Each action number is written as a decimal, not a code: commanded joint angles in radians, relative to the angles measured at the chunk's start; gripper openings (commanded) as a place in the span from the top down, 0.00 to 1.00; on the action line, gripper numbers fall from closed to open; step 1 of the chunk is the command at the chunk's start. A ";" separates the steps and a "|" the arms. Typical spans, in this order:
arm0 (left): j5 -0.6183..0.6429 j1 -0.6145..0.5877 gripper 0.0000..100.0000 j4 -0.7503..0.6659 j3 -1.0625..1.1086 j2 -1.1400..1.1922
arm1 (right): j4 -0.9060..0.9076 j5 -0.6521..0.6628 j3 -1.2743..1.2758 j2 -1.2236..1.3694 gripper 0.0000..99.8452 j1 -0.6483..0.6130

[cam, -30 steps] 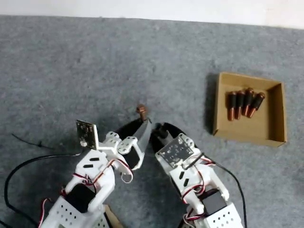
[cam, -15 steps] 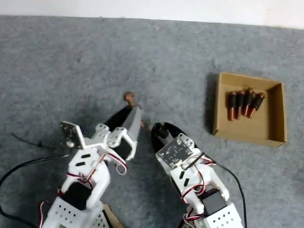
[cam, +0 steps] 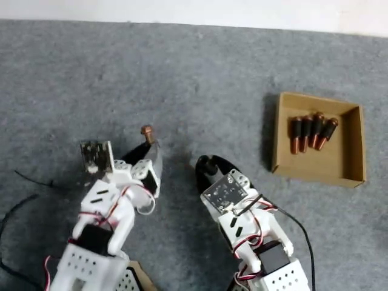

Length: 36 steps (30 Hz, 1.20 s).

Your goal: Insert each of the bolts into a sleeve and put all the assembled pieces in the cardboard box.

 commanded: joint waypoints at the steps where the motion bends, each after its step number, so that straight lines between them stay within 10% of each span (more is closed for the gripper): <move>1: -0.008 -0.012 1.00 -0.133 -0.127 0.323 | -0.008 0.009 0.137 -0.007 1.00 0.013; 13: -0.008 -0.179 1.00 -0.123 -0.625 1.280 | -0.007 0.009 0.137 -0.007 1.00 0.056; 21: -0.003 -0.193 1.00 0.311 -0.993 1.572 | -0.007 0.009 0.137 -0.007 1.00 0.058; 36: -0.003 -0.193 1.00 0.609 -1.271 1.793 | -0.007 0.009 0.137 -0.007 1.00 0.058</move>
